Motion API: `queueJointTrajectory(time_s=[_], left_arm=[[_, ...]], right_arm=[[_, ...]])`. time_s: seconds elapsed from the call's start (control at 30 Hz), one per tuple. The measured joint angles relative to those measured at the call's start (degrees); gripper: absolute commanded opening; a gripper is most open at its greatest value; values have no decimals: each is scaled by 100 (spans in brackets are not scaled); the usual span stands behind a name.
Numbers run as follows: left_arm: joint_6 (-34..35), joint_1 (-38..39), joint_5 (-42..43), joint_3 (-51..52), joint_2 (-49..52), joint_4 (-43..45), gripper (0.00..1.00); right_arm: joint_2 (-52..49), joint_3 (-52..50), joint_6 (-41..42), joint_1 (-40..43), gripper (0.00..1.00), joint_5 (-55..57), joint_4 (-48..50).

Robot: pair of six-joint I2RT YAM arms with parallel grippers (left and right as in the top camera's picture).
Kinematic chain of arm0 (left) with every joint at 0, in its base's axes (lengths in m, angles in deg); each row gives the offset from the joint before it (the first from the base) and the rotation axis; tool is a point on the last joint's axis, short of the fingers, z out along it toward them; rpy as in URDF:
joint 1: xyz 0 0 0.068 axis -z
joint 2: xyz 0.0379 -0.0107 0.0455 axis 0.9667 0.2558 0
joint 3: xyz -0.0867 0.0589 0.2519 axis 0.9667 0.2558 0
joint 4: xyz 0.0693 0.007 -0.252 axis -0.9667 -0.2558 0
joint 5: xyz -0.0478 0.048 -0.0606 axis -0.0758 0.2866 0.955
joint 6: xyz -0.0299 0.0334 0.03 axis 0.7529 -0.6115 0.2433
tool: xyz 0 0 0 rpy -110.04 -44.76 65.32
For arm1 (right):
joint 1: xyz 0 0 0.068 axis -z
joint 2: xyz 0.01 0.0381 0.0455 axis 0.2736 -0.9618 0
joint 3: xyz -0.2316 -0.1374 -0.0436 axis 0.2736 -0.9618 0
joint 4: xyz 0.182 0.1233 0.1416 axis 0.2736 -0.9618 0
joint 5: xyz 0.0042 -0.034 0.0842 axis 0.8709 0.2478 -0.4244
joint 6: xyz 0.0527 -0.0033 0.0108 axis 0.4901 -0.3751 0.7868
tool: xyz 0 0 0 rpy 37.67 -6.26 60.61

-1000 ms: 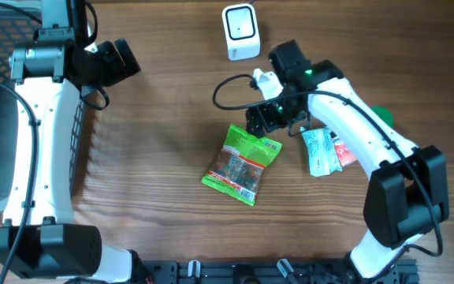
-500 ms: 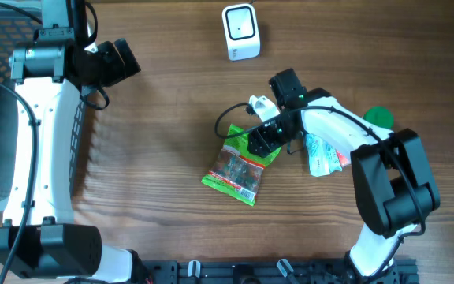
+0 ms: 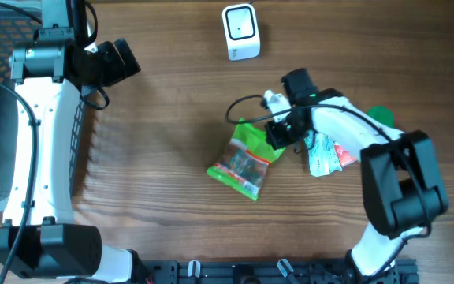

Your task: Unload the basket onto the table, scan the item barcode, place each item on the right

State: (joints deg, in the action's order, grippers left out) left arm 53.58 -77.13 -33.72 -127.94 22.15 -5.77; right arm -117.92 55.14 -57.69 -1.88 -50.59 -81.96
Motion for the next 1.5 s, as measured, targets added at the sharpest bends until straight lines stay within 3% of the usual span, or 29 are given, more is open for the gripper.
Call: queueJointTrajectory(time_s=[0.23,0.33,0.43,0.53,0.57,0.6,0.63,0.73,0.9,1.0,1.27,1.5], left_arm=[[0,0,0,0,0,0,100],[0,0,0,0,0,0,100],[0,0,0,0,0,0,100],[0,0,-24,22,0,463,96],[2,0,13,33,0,688,79],[9,0,94,28,0,789,26],[37,0,278,22,0,723,4],[26,-2,868,31,0,63,4],[164,474,1292,835,20,-787,4],[317,1029,1408,1779,76,-323,4],[1633,2782,1727,4409,186,2756,4],[2308,3121,1764,4734,188,3960,4]], right_arm=[[151,0,157,151,5,42,-83],[151,0,203,146,25,42,-96],[151,0,313,146,38,39,-164],[151,0,396,146,39,37,-232],[151,0,426,146,39,39,-240],[151,0,452,146,40,39,-243],[151,0,498,146,40,39,-234],[151,0,629,146,40,37,-229],[151,0,767,146,55,-13,-240],[151,0,702,146,57,-188,-258],[151,0,501,146,57,-682,-483],[151,-170,378,146,57,-852,-518]])
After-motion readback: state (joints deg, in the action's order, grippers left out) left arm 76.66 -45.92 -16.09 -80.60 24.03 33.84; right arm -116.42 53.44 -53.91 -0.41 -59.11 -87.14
